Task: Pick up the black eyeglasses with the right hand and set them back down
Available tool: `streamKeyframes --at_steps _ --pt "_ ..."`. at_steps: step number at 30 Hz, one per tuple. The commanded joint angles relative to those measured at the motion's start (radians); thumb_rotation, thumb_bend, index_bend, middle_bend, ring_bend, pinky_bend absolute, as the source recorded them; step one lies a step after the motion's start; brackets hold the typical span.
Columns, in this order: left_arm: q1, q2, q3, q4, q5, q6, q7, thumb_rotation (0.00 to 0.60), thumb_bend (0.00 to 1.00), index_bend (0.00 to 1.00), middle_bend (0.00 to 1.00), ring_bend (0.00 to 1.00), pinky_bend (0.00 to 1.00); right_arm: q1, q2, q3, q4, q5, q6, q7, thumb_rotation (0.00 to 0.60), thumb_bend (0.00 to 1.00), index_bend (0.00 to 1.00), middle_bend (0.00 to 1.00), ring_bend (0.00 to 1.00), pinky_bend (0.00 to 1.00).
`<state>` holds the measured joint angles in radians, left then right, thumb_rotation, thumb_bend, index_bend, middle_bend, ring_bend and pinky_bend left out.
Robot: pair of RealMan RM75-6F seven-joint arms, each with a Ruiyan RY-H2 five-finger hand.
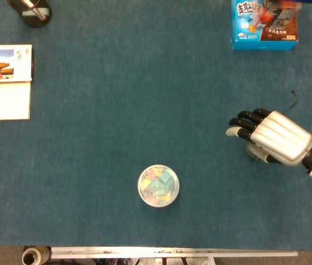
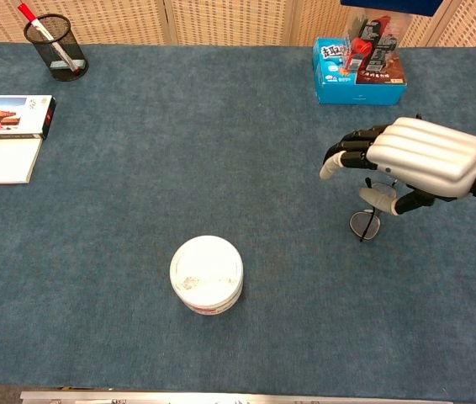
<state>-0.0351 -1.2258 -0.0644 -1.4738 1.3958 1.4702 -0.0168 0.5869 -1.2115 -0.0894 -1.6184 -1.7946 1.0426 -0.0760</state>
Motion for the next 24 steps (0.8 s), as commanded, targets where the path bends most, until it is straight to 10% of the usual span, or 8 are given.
streamKeyframes --at_steps 1,24 --pt "0.000 -0.001 0.000 0.001 -0.001 -0.002 0.000 0.600 0.51 0.31 0.43 0.36 0.56 -0.002 -0.005 -0.001 0.009 0.009 -0.003 -0.003 0.600 0.48 0.29 0.25 0.20 0.33" --pt "-0.004 -0.006 0.001 0.001 -0.002 -0.009 0.002 0.600 0.51 0.31 0.43 0.36 0.56 -0.017 -0.070 0.014 0.121 0.114 -0.046 -0.062 0.600 0.48 0.29 0.25 0.20 0.33"
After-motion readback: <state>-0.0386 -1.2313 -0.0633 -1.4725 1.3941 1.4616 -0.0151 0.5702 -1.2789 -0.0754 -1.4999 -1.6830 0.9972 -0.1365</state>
